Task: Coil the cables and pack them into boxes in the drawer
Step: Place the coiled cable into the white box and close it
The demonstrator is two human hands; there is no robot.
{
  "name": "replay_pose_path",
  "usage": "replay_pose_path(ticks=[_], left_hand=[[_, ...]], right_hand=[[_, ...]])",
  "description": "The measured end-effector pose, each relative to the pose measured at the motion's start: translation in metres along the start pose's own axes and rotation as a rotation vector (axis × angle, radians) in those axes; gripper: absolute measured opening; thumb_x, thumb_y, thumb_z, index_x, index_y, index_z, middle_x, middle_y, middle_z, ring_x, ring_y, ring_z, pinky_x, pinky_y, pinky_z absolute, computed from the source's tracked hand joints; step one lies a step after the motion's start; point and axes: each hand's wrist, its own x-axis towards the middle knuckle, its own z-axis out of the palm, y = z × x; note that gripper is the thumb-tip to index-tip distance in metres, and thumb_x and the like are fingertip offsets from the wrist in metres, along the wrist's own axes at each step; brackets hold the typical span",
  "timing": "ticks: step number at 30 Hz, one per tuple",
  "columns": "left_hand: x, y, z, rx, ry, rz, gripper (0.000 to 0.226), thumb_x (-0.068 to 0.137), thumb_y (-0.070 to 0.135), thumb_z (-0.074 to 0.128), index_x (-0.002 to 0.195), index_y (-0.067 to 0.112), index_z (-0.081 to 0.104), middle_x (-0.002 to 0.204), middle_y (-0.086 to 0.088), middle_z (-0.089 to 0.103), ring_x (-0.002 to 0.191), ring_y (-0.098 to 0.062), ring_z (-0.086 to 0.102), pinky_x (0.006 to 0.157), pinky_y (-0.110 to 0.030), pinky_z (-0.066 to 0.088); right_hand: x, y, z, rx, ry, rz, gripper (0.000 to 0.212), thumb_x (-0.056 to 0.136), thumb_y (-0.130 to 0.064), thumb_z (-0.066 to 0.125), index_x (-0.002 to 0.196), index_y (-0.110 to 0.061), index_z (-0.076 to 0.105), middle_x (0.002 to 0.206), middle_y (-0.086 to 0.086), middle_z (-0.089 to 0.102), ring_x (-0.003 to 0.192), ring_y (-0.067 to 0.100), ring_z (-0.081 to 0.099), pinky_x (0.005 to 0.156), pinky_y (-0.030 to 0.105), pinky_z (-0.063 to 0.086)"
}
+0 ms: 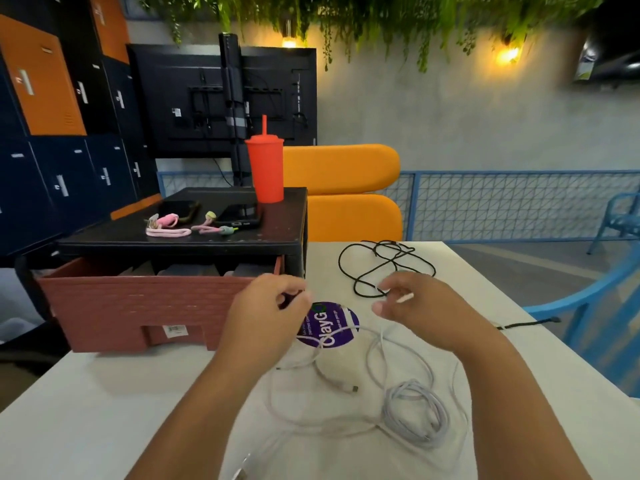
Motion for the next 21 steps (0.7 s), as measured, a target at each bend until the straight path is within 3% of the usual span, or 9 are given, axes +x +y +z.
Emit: replay_pose_path(ticks=[5, 10, 14, 21], left_hand=[[0.025, -0.026, -0.044, 0.201, 0.066, 0.042, 0.017, 0.086, 0.028, 0.063, 0.101, 0.024, 0.069, 0.102, 0.009, 0.059, 0.102, -0.011, 0.054, 0.089, -0.028, 0.041], [0.050, -0.052, -0.072, 0.373, -0.140, -0.027, 0.030, 0.086, 0.041, 0.059, 0.112, 0.026, 0.065, 0.107, 0.011, 0.056, 0.106, -0.013, 0.052, 0.096, -0.038, 0.042], [0.060, -0.059, -0.077, 0.568, -0.338, -0.049, 0.025, 0.094, 0.041, 0.046, 0.106, 0.028, 0.064, 0.105, 0.008, 0.063, 0.104, -0.016, 0.055, 0.097, -0.040, 0.039], [0.055, -0.064, -0.087, 0.548, -0.413, -0.018, 0.019, 0.095, 0.036, 0.046, 0.082, 0.032, 0.059, 0.086, 0.009, 0.063, 0.091, -0.017, 0.056, 0.086, -0.035, 0.041]], right_hand=[[0.037, -0.049, 0.034, 0.120, 0.053, -0.241, 0.039, 0.090, -0.037, 0.056, 0.127, -0.027, 0.051, 0.130, -0.003, 0.046, 0.119, 0.014, 0.046, 0.098, 0.030, 0.038], [0.097, -0.086, 0.064, 0.019, 0.052, -0.287, 0.047, 0.096, -0.035, 0.044, 0.141, -0.019, 0.038, 0.149, 0.004, 0.027, 0.134, 0.017, 0.032, 0.106, 0.027, 0.025], [0.124, -0.092, 0.084, -0.194, -0.032, -0.263, 0.044, 0.102, -0.026, 0.033, 0.144, -0.015, 0.032, 0.154, 0.005, 0.021, 0.141, 0.019, 0.019, 0.108, 0.025, 0.019], [0.136, -0.092, 0.087, -0.140, -0.004, -0.210, 0.042, 0.098, -0.028, 0.042, 0.139, -0.017, 0.043, 0.151, 0.006, 0.031, 0.138, 0.023, 0.028, 0.110, 0.030, 0.022]])
